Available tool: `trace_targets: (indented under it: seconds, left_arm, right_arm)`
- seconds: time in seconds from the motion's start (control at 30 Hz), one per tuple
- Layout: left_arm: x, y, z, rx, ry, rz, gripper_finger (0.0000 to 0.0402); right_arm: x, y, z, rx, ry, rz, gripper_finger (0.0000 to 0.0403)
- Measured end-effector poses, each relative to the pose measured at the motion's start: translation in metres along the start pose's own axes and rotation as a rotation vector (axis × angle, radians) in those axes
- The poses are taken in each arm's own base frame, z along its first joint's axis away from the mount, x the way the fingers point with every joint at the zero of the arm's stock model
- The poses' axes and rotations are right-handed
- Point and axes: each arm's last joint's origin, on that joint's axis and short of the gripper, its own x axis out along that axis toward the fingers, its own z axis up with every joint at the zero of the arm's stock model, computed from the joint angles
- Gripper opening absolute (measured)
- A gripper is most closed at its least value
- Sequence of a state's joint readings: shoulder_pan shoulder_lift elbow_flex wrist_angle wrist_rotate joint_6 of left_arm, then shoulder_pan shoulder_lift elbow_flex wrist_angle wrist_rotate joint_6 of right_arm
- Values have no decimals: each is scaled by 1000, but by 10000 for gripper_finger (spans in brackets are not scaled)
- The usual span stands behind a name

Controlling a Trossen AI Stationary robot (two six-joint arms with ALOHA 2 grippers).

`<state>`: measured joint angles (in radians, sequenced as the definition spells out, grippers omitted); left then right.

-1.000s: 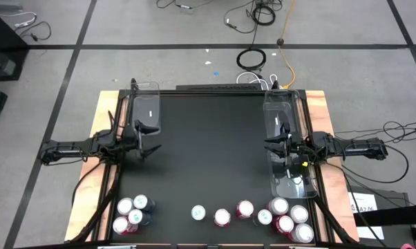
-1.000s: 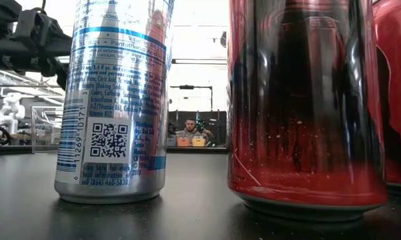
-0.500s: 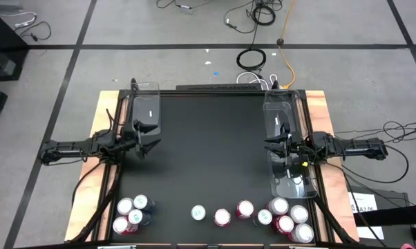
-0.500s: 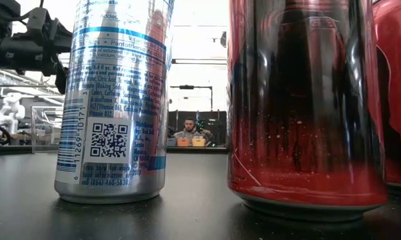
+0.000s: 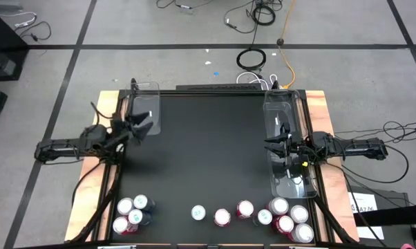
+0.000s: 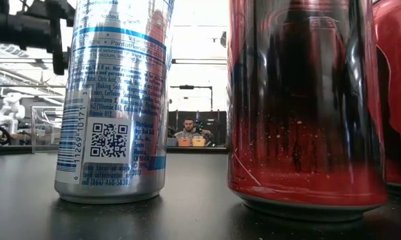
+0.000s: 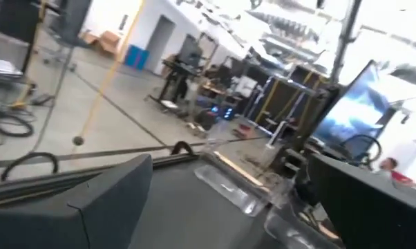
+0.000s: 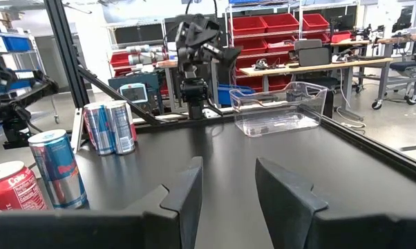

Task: Sort soda cans
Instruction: Move the top left transparent bin to the middle left of the table

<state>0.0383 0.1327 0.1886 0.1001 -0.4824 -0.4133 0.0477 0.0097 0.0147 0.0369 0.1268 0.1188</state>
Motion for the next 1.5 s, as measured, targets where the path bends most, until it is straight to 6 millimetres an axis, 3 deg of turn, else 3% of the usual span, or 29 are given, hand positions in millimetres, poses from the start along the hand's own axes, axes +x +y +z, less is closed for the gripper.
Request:
trace_targets:
  seconds: [0.33,0.5,0.6,0.87,1.13,1.5]
  left_arm:
    - [44,-34,53,99,94,337,398]
    - [68,-32,77,92,205,566,398]
    - [81,-24,83,41,297,639,398]
    - [100,14,73,-110,473,811,398]
    - [111,40,73,-133,537,832,398]
    - [124,95,77,-158,616,849,398]
  right_arm:
    - [0,0,0,0,0,0,128]
    - [0,0,0,0,0,0,128]
    - [0,0,0,0,0,0,128]
    - [0,0,0,0,0,0,128]
    - [0,0,0,0,0,0,128]
    - [0,0,0,0,0,0,128]
